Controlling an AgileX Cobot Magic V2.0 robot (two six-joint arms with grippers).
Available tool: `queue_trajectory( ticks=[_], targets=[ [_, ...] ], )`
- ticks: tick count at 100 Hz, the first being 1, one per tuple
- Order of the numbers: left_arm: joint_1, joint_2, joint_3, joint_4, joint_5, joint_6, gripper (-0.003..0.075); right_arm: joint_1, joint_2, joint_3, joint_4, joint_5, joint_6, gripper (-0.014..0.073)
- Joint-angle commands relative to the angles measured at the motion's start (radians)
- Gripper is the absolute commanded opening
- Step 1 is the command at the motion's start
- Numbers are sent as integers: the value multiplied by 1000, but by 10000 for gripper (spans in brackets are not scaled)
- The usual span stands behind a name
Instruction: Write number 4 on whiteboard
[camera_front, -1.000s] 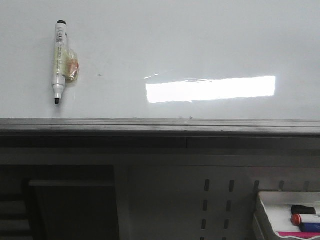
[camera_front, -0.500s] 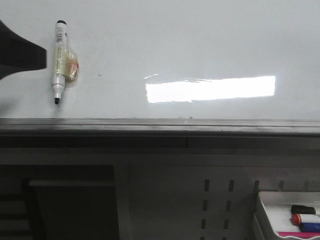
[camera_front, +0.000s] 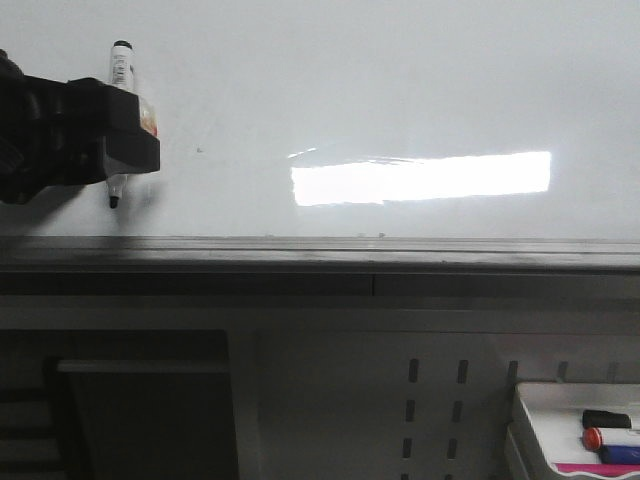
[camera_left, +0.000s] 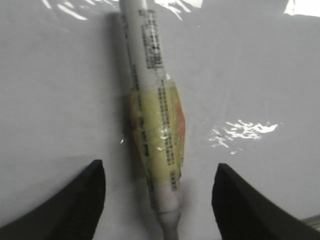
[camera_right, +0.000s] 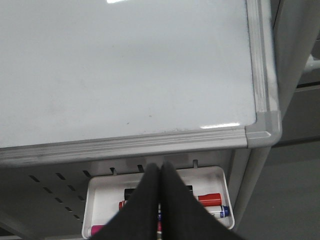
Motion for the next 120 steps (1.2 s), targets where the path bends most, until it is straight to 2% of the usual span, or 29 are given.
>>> queue_trajectory(
  ticks=[1, 7, 12, 25, 34, 45, 58, 69, 74, 80, 88, 95, 101, 120],
  targets=[
    [-6, -17, -30, -24, -55, -9, 293, -6, 15, -39, 5, -73, -6, -64],
    [-6, -17, -30, -21, -44, -9, 140, -6, 15, -39, 5, -64, -6, -64],
    [-6, -17, -30, -21, -31, -9, -22, -6, 15, -39, 9, -56, -6, -64],
    [-6, -19, -30, 41, -20, -9, -20, 28, 19, -68, 19, 26, -15, -64],
    [-6, -34, -30, 161, 2, -9, -20, 108, 47, -118, 87, 105, -104, -64],
    [-6, -73, -30, 431, 57, -9, -20, 258, 108, -197, 272, 147, -294, -64],
    [-20, -120, -7, 680, 71, -9, -20, 433, 209, -289, 322, 145, -339, -64],
    [-36, -144, 46, 887, -33, -9, -20, 591, 310, -366, 322, 121, -339, -50],
    [-36, -145, 82, 967, -118, -9, -20, 655, 352, -395, 322, 100, -339, 10],
    [-36, -145, 114, 995, -202, -9, -20, 725, 402, -430, 322, 86, -339, 113],
    [-36, -145, 145, 997, -254, -9, -20, 786, 465, -472, 322, 83, -339, 294],
    [-36, -145, 156, 1002, -279, -2, -20, 823, 511, -502, 319, 76, -339, 391],
    [-36, -145, 157, 1019, -293, -2, -20, 844, 549, -521, 315, 57, -339, 405],
    [-36, -145, 157, 1038, -339, 2, -20, 892, 646, -567, 315, 42, -346, 369]
  ],
)
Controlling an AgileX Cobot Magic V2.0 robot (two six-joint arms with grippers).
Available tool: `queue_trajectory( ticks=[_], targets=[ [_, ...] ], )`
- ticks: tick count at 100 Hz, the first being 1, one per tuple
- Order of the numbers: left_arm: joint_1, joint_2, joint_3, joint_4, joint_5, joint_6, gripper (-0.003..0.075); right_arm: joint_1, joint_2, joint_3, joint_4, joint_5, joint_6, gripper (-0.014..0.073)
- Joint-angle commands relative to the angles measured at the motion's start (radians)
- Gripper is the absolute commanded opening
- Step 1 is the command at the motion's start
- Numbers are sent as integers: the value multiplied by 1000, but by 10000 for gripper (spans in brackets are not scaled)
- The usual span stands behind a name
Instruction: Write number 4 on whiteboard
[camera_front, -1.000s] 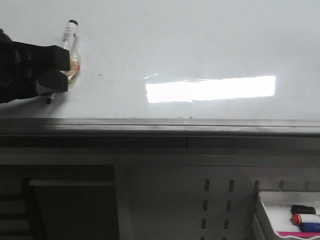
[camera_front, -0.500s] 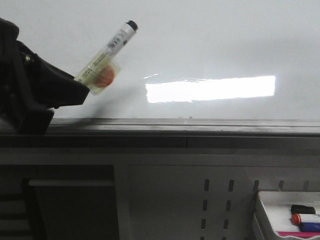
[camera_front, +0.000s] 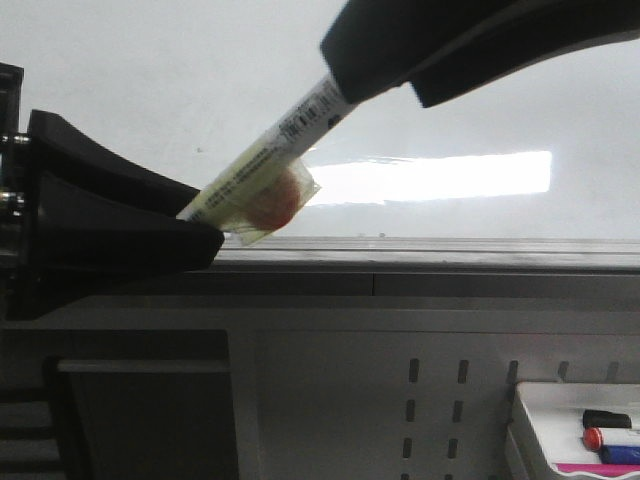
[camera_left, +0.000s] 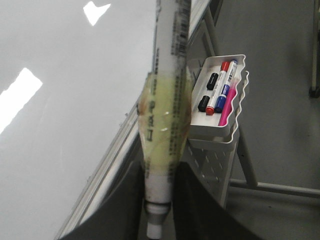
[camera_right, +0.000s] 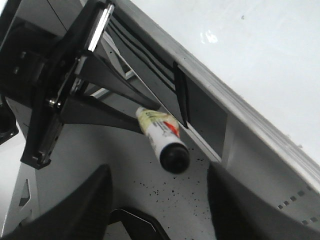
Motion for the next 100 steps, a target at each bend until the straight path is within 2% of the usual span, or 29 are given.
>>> queue_trajectory(
  ticks=[1, 30, 39, 50, 62, 69, 76, 81, 88, 93, 100],
  targets=[
    [-6, -21, -19, -15, -98, 0, -20, 20, 32, -56, 12, -73, -18, 365],
    [-6, -21, -19, 23, -100, 0, -20, 29, 128, -99, 10, -99, -44, 351],
    [-6, -21, -19, 23, -100, 0, -20, 29, 133, -99, 8, -98, -44, 224],
    [-6, -21, -19, 23, -100, 0, -20, 25, 135, -99, 8, -94, -44, -71],
    [-6, -21, -19, 23, -105, 0, -13, 25, 135, -99, 8, -89, -44, -64],
    [-6, -22, -19, 23, -118, 0, 50, 25, 135, -99, 6, -85, -44, -64],
    [-6, -22, -19, 19, -130, 0, 181, 25, 135, -99, 3, -73, -44, -64],
    [-6, -22, -19, 12, -131, 0, 309, 25, 135, -99, 3, -64, -44, -64],
    [-6, -23, -19, -17, -117, 0, 435, 25, 135, -99, 3, -53, -44, -64],
    [-6, -33, -17, -55, -99, 0, 471, 24, 135, -99, 3, -50, -44, -64],
    [-6, -64, -17, -123, -50, 0, 471, 12, 135, -101, 3, -53, -44, -64]
  ],
)
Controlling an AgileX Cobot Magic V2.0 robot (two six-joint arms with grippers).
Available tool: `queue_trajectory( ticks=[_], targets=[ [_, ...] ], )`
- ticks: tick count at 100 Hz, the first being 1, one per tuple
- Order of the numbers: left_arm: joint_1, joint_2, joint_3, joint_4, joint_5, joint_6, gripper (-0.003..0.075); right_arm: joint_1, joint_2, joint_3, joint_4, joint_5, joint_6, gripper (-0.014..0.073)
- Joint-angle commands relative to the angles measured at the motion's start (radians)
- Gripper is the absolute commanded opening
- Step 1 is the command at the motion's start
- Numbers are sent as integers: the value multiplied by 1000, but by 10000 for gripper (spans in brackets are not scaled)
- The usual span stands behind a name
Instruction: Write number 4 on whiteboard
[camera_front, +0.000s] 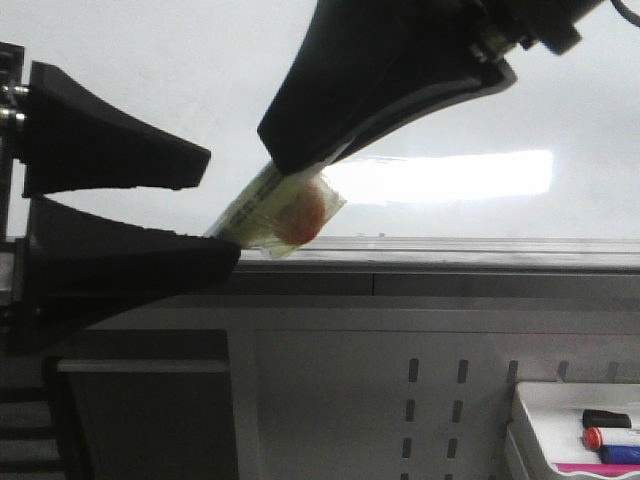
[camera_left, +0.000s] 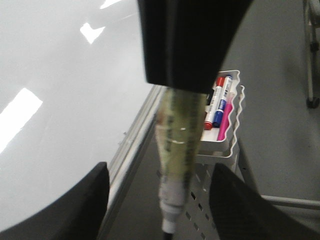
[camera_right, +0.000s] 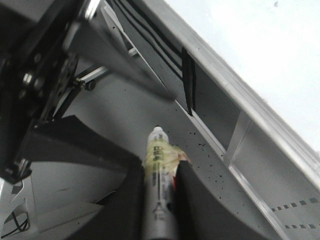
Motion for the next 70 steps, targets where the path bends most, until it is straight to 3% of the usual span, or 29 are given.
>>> queue_trajectory(
  ticks=[1, 35, 70],
  targets=[
    [-6, -56, -18, -120, -15, -13, 471, -16, -19, -38, 4, -43, -8, -64],
    [24, -329, -18, -397, 312, -13, 459, -173, 111, -275, -7, -18, -4, -64],
    [109, -404, -18, -443, 326, -13, 446, -247, 278, -512, -37, -18, -4, -64]
  ],
)
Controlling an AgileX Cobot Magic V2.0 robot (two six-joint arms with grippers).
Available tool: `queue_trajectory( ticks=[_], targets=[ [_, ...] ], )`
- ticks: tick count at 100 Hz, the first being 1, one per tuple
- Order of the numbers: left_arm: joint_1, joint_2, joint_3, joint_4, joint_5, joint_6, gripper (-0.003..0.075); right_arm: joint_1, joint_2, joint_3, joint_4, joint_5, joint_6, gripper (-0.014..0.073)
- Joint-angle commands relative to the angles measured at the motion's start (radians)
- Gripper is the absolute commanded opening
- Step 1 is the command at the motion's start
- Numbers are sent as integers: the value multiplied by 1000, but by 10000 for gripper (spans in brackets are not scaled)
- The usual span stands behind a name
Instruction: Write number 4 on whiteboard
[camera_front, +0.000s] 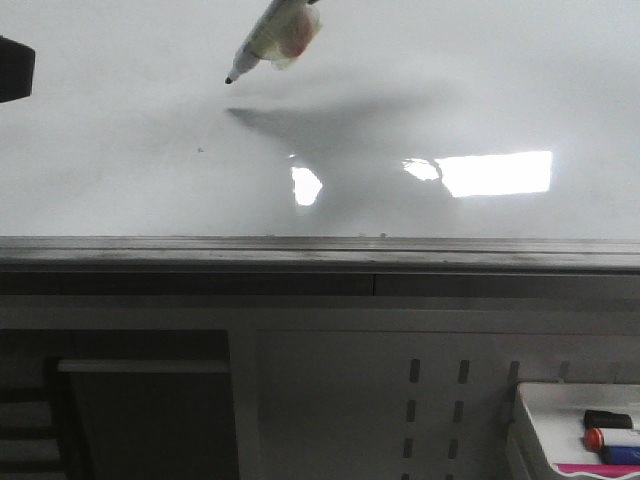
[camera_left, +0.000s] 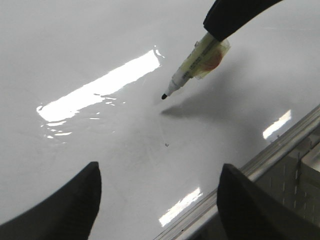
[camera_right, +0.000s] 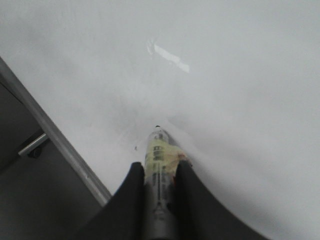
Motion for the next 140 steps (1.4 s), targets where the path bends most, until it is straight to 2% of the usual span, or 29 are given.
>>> queue_trajectory(
  ticks=[1, 25, 53, 64, 82, 93, 118, 140],
  targets=[
    [7, -8, -28, -20, -59, -13, 446, -10, -8, -72, -3, -60, -6, -64],
    [7, -8, -28, -20, -59, -13, 441, -8, 13, -34, -5, -20, -6, -64],
    [7, -8, -28, -20, -57, -13, 441, 26, 13, 77, 6, -88, -6, -64],
    [7, -8, -28, -20, -57, -13, 441, -6, -17, 77, 4, -75, -6, -64],
    [7, -8, -28, -20, -57, -13, 442, -86, -87, 94, -11, 44, -6, -64],
    [7, -8, -28, -20, -57, -13, 441, -96, -99, 107, -11, 56, -6, -64],
    [7, -8, -28, -20, -57, -13, 441, -19, -94, -17, 4, 41, -6, -64],
    [7, -8, -28, -20, -57, -13, 441, -40, -23, -84, 3, 40, -6, -64]
  ],
)
